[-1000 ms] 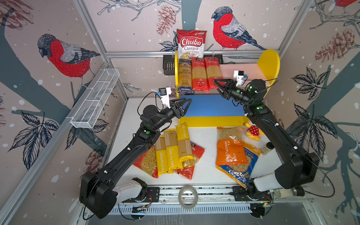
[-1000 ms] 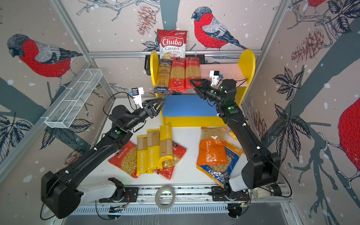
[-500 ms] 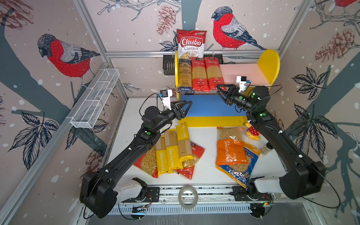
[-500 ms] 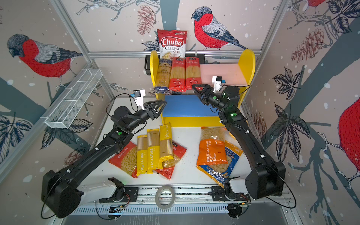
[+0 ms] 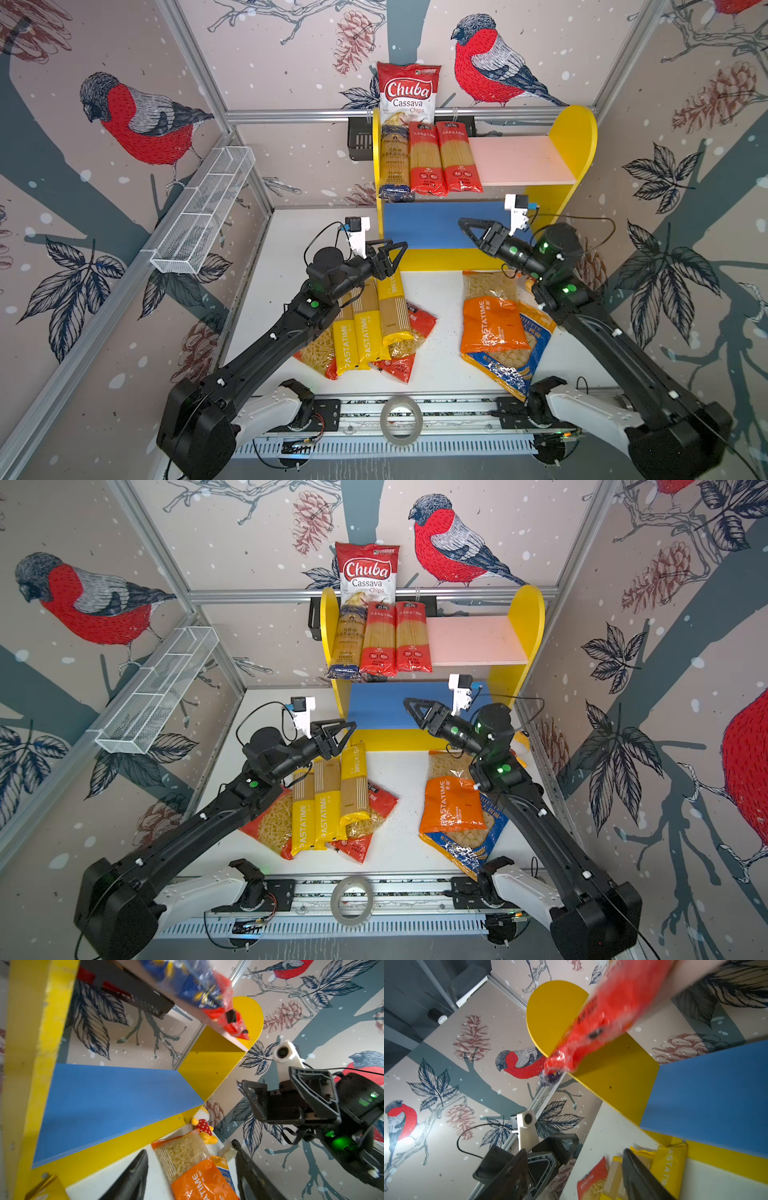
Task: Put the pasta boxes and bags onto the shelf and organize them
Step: 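Lower both grippers to a yellow PASTATIME spaghetti pack on the table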
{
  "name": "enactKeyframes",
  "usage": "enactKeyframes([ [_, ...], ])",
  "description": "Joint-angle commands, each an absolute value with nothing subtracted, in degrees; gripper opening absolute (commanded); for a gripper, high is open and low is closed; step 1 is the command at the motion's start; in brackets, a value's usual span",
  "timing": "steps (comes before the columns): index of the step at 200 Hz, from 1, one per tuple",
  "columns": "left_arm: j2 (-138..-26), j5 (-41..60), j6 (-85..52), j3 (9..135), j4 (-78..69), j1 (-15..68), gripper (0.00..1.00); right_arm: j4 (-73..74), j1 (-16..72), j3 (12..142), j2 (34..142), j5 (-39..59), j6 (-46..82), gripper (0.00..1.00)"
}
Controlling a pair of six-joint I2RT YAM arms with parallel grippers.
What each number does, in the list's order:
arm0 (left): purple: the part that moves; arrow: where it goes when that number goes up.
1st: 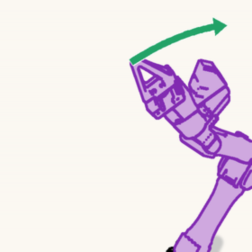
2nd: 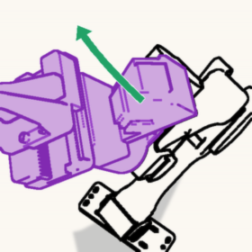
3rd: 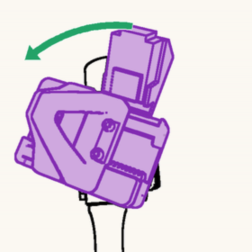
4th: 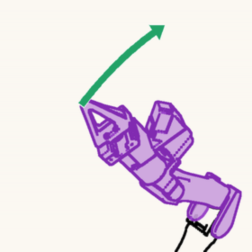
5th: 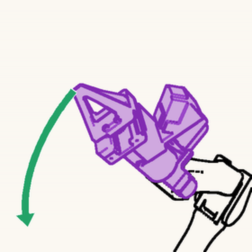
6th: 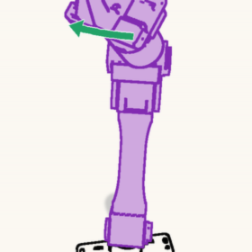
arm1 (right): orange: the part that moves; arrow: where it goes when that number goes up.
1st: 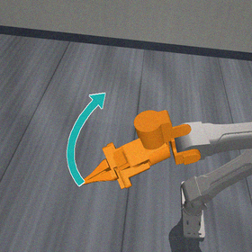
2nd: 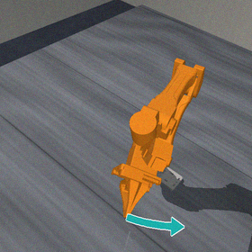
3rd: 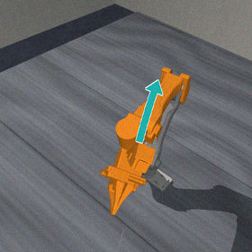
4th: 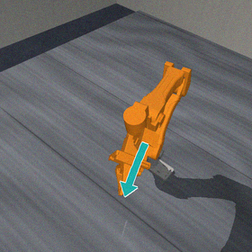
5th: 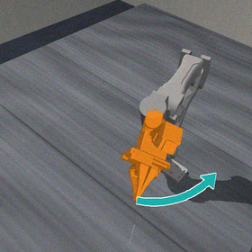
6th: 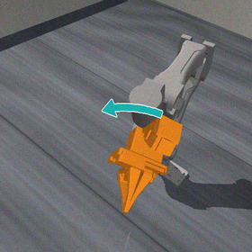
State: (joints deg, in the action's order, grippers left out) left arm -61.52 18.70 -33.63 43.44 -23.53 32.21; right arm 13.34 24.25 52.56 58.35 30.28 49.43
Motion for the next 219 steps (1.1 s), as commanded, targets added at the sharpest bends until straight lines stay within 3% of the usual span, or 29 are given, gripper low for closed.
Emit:
enactKeyframes([
  [1, -58.6, 14.5, -33.6, 38.6, -21.0, 32.6, 0.66, 14.4, 26.4, 46.4, 55.1, 24.8, 46.7, 0.72],
  [50, -57.7, 7.3, -34.9, 31.0, -16.3, 37.6, 0.66, 16.0, 35.5, 34.6, 60.3, 19.3, 51.4, 0.69],
  [112, -63.1, -2.0, -40.8, 28.5, -8.8, 37.4, 0.65, 11.8, 44.5, 43.2, 84.7, 17.7, 50.9, 0.63],
  [219, -70.4, 9.2, -47.4, 23.8, -15.0, 31.7, 0.62, 16.5, 44.3, 52.5, 103.0, 21.8, 50.5, 0.60],
])
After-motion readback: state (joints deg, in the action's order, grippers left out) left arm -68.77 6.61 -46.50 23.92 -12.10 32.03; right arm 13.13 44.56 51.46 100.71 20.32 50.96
